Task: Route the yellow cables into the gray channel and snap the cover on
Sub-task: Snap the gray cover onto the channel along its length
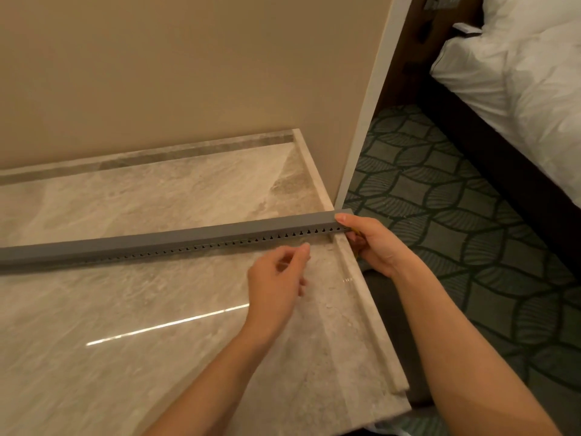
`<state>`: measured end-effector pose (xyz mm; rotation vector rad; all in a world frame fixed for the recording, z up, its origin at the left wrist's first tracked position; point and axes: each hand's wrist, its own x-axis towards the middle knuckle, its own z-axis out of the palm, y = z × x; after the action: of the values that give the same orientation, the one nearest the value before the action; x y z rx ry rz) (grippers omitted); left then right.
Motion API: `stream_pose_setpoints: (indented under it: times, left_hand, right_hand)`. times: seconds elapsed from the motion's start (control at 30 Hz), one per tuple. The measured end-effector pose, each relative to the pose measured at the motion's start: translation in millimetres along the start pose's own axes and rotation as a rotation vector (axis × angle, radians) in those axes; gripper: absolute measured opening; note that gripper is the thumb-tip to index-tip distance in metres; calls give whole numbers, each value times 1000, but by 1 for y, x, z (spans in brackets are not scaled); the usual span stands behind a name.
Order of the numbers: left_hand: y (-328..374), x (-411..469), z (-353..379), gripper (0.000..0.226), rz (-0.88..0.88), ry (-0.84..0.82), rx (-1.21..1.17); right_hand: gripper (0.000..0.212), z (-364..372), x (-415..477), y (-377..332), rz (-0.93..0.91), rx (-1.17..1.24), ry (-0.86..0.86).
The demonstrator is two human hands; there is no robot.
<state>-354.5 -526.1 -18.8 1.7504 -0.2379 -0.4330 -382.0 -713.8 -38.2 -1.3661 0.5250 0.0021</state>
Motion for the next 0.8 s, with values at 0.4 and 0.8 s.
stream_pose_setpoints:
  times: [0.4, 0.8]
  left_hand:
    - [38, 33, 28, 40, -685, -149, -779]
    - [28, 39, 35, 29, -578, -138, -620]
  right_hand:
    - [32, 0, -2, -3, -14, 39, -79]
    - [27, 0, 0, 1, 9, 64, -111]
